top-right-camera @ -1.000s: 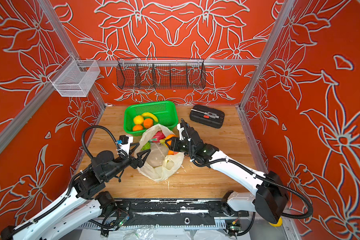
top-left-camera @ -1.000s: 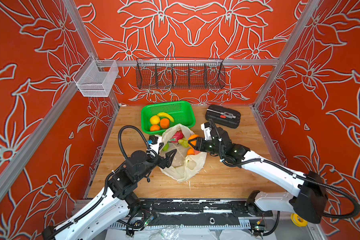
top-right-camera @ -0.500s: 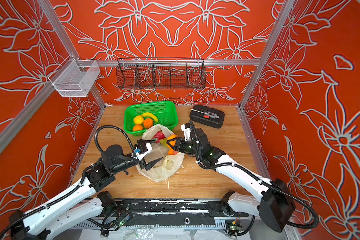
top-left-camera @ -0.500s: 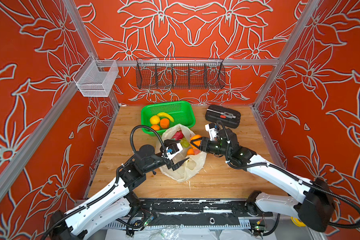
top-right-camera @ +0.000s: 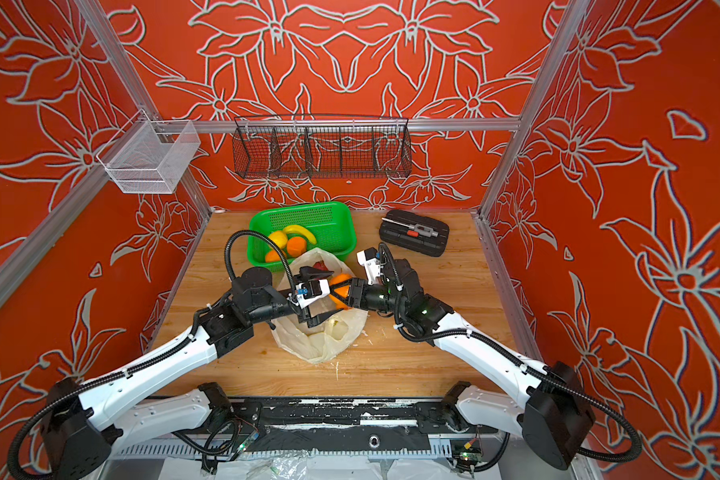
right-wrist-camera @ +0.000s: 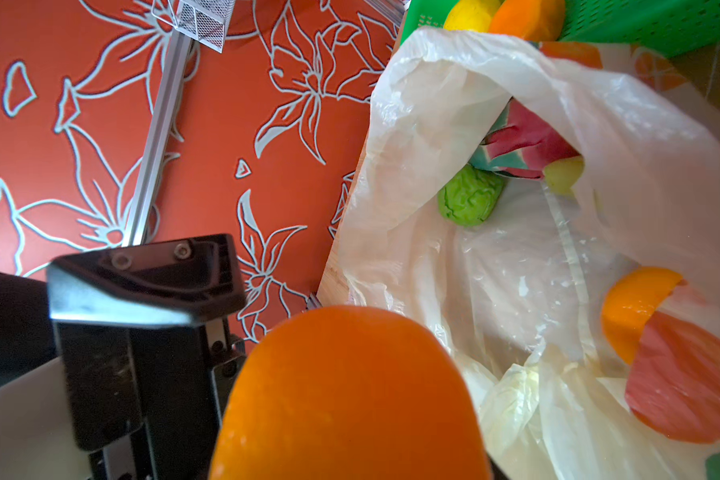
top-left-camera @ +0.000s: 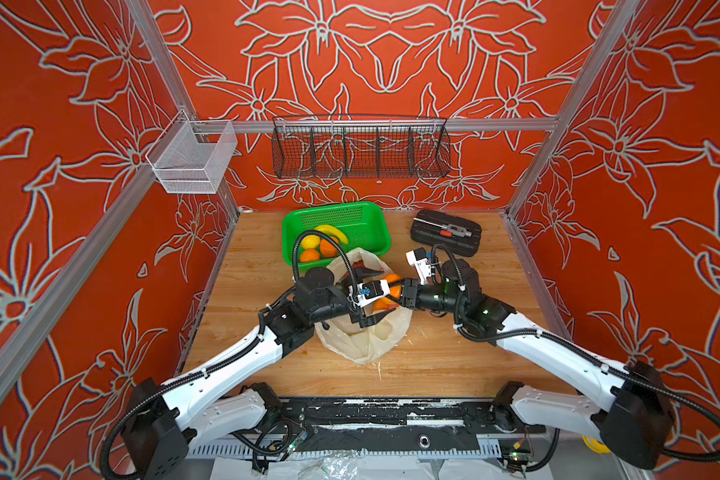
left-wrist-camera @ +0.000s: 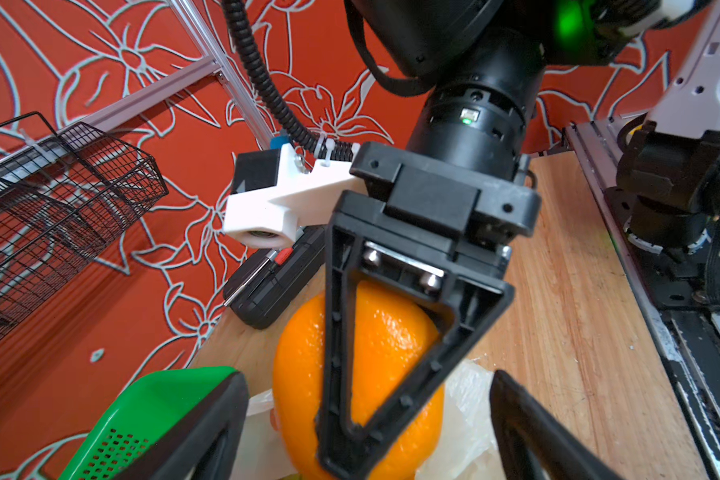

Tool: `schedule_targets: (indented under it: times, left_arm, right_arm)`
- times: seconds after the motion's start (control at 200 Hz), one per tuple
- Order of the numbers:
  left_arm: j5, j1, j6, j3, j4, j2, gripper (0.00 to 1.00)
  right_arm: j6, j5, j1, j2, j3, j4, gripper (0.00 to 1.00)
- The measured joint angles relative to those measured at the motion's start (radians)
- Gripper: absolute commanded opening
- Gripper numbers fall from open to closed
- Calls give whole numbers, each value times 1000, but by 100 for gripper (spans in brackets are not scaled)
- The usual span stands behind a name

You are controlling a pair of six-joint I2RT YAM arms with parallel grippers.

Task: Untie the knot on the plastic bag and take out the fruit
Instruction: 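Grasp the orange with the left gripper from the right gripper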

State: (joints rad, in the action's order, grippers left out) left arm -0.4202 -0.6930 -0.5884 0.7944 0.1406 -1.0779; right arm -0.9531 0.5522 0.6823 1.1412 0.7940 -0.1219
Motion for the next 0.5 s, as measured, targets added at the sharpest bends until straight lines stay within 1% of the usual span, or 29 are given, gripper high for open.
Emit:
schedule_targets:
  times: [0.12, 0.25, 0.365, 0.5]
  left_arm:
    - [-5, 0, -9, 0, 17, -25, 79]
    - [-3, 0, -14, 6, 41, -46, 75]
    - [-1, 1, -14, 16, 51, -66, 63]
    - [-4, 3, -19, 25, 52, -83, 55]
  right_arm:
    - [-2, 8, 0, -12, 0, -3, 44]
    - [-5, 10, 1, -14, 0, -3, 44]
    - [-12, 10, 1, -14, -6, -10, 43]
    - [-26, 8, 0, -14, -12, -19, 43]
